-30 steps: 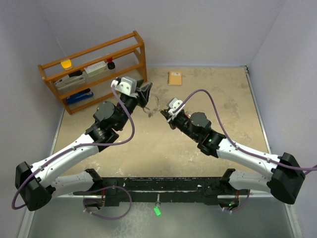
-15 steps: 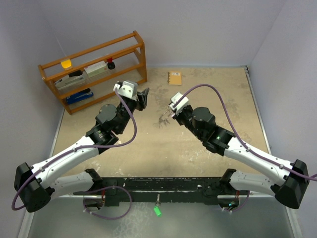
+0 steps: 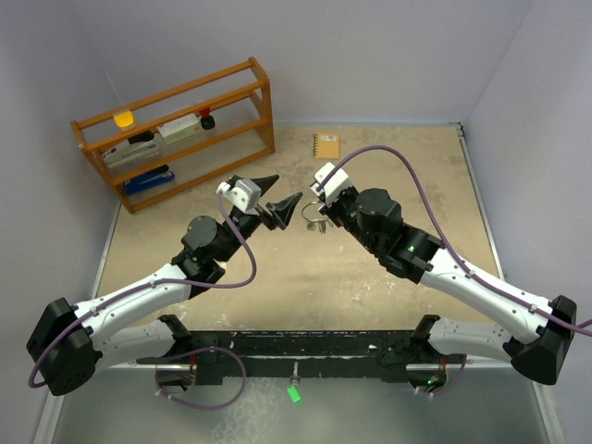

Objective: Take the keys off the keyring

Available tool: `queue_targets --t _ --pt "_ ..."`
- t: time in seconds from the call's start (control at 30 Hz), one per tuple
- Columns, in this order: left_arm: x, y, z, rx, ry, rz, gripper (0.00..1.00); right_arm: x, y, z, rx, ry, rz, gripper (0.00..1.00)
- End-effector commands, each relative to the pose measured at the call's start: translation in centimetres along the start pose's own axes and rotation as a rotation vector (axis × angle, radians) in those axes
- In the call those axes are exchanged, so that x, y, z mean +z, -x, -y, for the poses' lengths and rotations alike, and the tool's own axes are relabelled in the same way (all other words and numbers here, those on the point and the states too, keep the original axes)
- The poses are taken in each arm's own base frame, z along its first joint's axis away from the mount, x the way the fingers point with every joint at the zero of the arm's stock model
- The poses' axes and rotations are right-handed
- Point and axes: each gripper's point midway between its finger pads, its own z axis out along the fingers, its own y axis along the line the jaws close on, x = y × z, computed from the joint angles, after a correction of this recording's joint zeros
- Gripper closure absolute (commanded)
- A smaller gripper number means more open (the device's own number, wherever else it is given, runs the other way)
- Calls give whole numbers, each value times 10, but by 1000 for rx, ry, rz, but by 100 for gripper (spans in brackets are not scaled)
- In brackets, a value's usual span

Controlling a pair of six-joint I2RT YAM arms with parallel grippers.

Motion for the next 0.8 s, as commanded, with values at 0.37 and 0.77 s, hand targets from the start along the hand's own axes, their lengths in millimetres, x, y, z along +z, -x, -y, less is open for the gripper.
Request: queue_targets --t 0.37,0.77 --pt "1 -3 29 -21 -161 154 28 -5 39 12 22 -38 96 100" --pt "8 -18 34 -44 -186 185 25 -6 37 10 21 -34 99 100"
